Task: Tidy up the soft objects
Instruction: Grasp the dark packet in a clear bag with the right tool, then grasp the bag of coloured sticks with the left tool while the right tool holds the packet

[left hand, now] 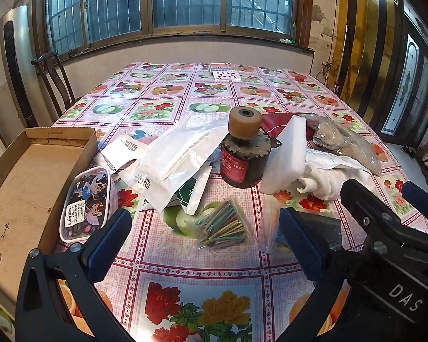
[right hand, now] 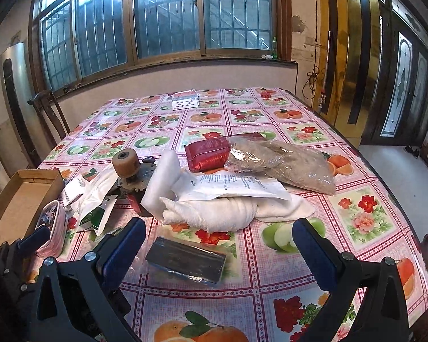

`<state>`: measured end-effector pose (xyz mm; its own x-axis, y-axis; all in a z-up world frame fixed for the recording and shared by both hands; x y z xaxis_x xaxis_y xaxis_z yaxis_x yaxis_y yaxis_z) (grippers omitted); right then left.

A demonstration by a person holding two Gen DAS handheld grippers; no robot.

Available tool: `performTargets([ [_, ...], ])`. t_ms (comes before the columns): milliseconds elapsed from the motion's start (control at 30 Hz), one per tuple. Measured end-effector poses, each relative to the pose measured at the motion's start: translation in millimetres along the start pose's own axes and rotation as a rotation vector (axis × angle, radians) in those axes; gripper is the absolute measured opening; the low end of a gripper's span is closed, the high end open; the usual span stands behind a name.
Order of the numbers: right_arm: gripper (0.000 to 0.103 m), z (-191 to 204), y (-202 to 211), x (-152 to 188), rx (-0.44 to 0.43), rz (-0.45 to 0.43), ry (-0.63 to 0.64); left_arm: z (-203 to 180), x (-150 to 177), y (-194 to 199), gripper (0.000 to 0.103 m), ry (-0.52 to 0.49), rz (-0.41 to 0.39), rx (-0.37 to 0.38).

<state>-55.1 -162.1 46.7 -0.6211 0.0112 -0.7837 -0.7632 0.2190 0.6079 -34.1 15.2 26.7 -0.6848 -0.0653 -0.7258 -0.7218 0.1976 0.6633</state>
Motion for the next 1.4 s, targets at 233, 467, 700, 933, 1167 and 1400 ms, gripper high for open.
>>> performTargets([
  [233, 0.103, -6.2, -0.4, 1.0, 0.002, 0.007, 0.003, -1.3, 1.5, 2.7, 0.103, -0.004, -0.007, -0.009],
  [467, 0.103, -6.8, 4.3, 0.3, 0.020, -0.020, 0.024, -2.2, 1.6, 3.2, 0.103, -0.012, -0.007, -0.016],
  [700, 0.103, -10.2, 5.1, -0.8, 0.029, -0.033, 0.037, 2.8, 2.5, 4.0, 0.103, 0.009, 0.002, -0.012],
  [933, 0.102, -23.2, -3.0, 2.1, -0.054, -0.006, 0.002, 12.7, -0.3, 8.9, 0.103, 0.004, -0.001, -0.005],
  [1167, 0.103, -26.9, -7.0, -4.9, -0.079, 0.003, 0.016, 18.5, -15.6, 19.8, 0.103, -0.022, -0.013, 0.009],
  [1400, 0.103, -28.2, -20.3, -13.2, -0.156, 0.074, 0.005, 13.3, -28.6, 22.2, 0.103, -0.033, 0.029, 0.099],
])
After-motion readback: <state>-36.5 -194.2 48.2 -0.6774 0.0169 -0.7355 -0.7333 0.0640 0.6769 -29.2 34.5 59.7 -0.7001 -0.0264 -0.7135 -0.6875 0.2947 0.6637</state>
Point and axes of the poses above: each gripper's, at about its wrist camera, not at the fingertips, and y roughly against the way its jaws point, z to its left, x to its underside, the point moved 4 cm from there along -y, roughly the way its jaws point, and after that the axes turned 14 degrees about x, right-handed, at the moved point
